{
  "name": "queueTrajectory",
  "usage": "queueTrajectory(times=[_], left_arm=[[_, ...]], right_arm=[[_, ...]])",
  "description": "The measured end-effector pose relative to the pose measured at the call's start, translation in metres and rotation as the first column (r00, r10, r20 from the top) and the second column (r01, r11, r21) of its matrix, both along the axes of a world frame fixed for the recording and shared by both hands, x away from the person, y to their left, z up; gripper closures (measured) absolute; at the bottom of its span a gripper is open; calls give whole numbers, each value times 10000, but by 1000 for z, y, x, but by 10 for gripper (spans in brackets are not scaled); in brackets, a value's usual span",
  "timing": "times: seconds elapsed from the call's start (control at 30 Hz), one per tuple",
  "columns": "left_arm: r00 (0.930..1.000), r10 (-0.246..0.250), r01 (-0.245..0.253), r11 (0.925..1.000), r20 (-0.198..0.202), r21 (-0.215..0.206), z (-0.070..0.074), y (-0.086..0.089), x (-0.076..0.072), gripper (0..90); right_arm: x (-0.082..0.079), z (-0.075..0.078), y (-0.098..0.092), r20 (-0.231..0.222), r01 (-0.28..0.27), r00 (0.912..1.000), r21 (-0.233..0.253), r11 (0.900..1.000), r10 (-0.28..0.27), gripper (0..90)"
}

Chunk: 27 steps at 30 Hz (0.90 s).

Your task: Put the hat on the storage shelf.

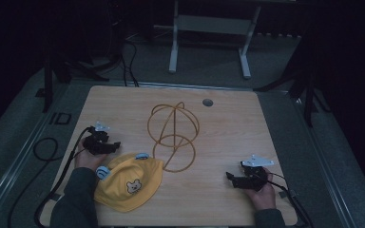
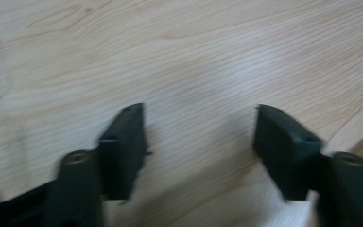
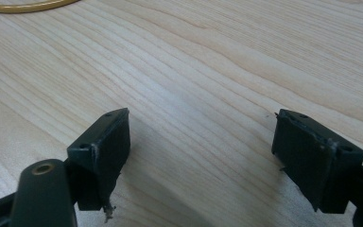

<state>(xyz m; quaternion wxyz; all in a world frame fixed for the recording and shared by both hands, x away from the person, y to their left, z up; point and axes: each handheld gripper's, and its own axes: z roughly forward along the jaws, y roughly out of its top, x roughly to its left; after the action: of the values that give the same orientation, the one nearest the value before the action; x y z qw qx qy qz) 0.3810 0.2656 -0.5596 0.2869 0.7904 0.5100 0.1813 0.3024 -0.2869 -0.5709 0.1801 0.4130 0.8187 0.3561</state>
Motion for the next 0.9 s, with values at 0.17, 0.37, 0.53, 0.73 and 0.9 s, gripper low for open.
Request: queueTrajectory(times=[0.17, 0.37, 0.53, 0.73, 0.9], left_arm=[[9979, -43, 55, 9998, -648, 185, 8, 7, -1, 600], [9964, -277, 346, 9957, -799, 864, 17, 8, -6, 610], [9945, -417, 537, 9906, -961, 1258, 29, 7, -11, 625], [9942, -638, 766, 9851, -862, 1538, 49, 6, -18, 618], [9936, -788, 913, 9820, -803, 1654, 67, 5, -25, 624]], right_arm=[[0, 0, 0, -10, 7, 10000, 8, 10000, -7, 200], [0, 0, 0, 0, 1, 10000, 3, 10000, -1, 200], [0, 0, 0, -7, 4, 10000, 4, 10000, -4, 200], [0, 0, 0, 4, -9, 10000, -16, 10000, 9, 200], [0, 0, 0, -2, -3, 10000, -4, 10000, 3, 201]])
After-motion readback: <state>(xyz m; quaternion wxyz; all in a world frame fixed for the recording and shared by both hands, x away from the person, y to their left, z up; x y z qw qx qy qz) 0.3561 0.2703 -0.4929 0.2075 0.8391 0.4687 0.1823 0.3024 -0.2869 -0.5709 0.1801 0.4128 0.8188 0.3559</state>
